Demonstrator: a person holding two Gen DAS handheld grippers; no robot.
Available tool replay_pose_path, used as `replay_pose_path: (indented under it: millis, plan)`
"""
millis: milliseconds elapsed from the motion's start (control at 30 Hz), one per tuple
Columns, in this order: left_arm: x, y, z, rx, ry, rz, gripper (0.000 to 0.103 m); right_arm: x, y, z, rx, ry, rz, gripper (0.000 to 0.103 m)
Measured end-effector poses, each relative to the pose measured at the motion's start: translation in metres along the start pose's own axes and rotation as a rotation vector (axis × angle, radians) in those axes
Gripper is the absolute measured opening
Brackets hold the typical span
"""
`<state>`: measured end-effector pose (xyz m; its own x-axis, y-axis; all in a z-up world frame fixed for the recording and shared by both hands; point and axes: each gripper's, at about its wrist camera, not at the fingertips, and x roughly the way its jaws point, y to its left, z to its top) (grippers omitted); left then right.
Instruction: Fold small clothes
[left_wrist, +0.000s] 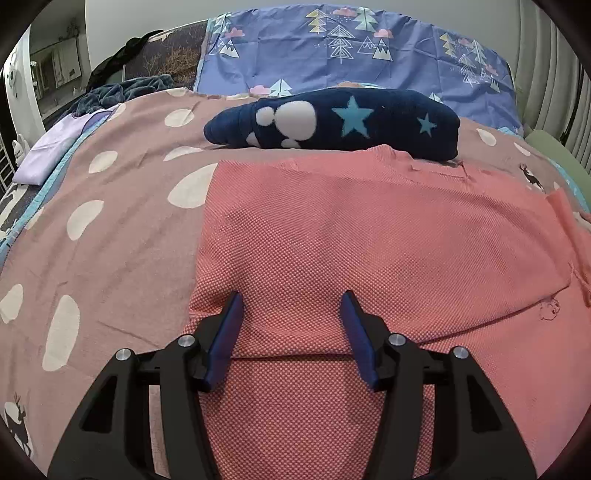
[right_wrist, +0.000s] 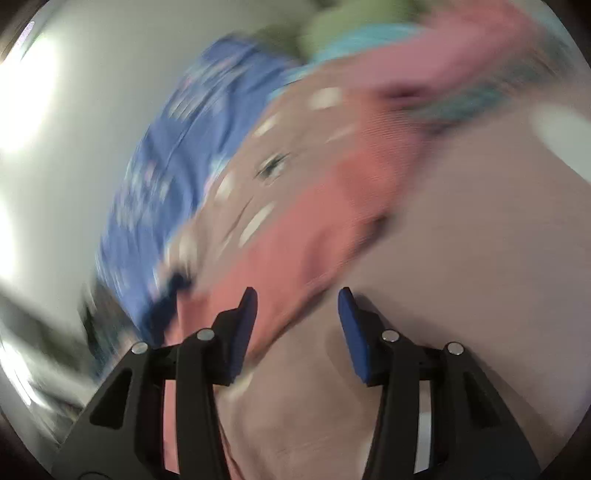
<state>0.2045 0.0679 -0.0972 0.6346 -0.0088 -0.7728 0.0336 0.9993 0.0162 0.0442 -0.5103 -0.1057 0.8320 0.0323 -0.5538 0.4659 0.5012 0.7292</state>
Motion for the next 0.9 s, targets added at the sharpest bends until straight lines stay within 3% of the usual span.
replay_pose_path:
  millis: [200, 267, 300, 333, 400, 433, 533, 667, 700, 767, 800, 867, 900]
  plan:
    - [0.0, 0.0, 0.0, -0.003, -0.001, -0.004, 0.057, 0.01, -0.017, 0.024, 0.103, -0.054, 0.021, 0.049]
    - [0.0, 0.002, 0.0, -0.013, -0.001, -0.018, 0.057, 0.02, -0.018, 0.036, 0.168, -0.075, 0.034, 0.036]
    - [0.0, 0.003, 0.0, -0.018, -0.001, -0.026, 0.058, 0.026, -0.02, 0.041, 0.193, -0.076, 0.023, 0.01]
    - [0.0, 0.003, 0.0, -0.021, -0.001, -0.032, 0.058, 0.035, -0.018, 0.044, 0.235, -0.057, 0.0, 0.003]
    - [0.001, 0.003, 0.0, -0.02, 0.001, -0.04, 0.061, 0.043, -0.008, 0.039, 0.305, -0.042, 0.033, 0.003]
    - [0.002, 0.002, 0.0, -0.016, 0.003, -0.038, 0.061, 0.047, 0.011, 0.031, 0.279, -0.035, 0.081, 0.003]
    - [0.001, 0.002, 0.0, -0.012, 0.004, -0.037, 0.062, 0.067, 0.11, -0.019, -0.026, 0.051, 0.224, 0.003]
    - [0.001, 0.008, 0.0, -0.037, -0.001, -0.071, 0.062, 0.097, 0.221, -0.133, -0.431, 0.282, 0.4, 0.003]
    - [0.001, 0.008, 0.0, -0.04, -0.001, -0.076, 0.062, 0.105, 0.236, -0.16, -0.526, 0.329, 0.401, 0.004]
    - [0.001, 0.008, 0.0, -0.042, -0.001, -0.081, 0.063, 0.128, 0.245, -0.221, -0.738, 0.437, 0.316, 0.017]
    - [0.001, 0.008, -0.001, -0.041, -0.001, -0.081, 0.064, 0.136, 0.241, -0.237, -0.78, 0.481, 0.273, 0.027]
    - [0.001, 0.008, -0.001, -0.04, -0.001, -0.089, 0.066, 0.152, 0.221, -0.257, -0.76, 0.562, 0.22, 0.028]
    - [0.001, 0.008, -0.001, -0.042, 0.0, -0.101, 0.068, 0.146, 0.211, -0.255, -0.717, 0.525, 0.257, 0.028]
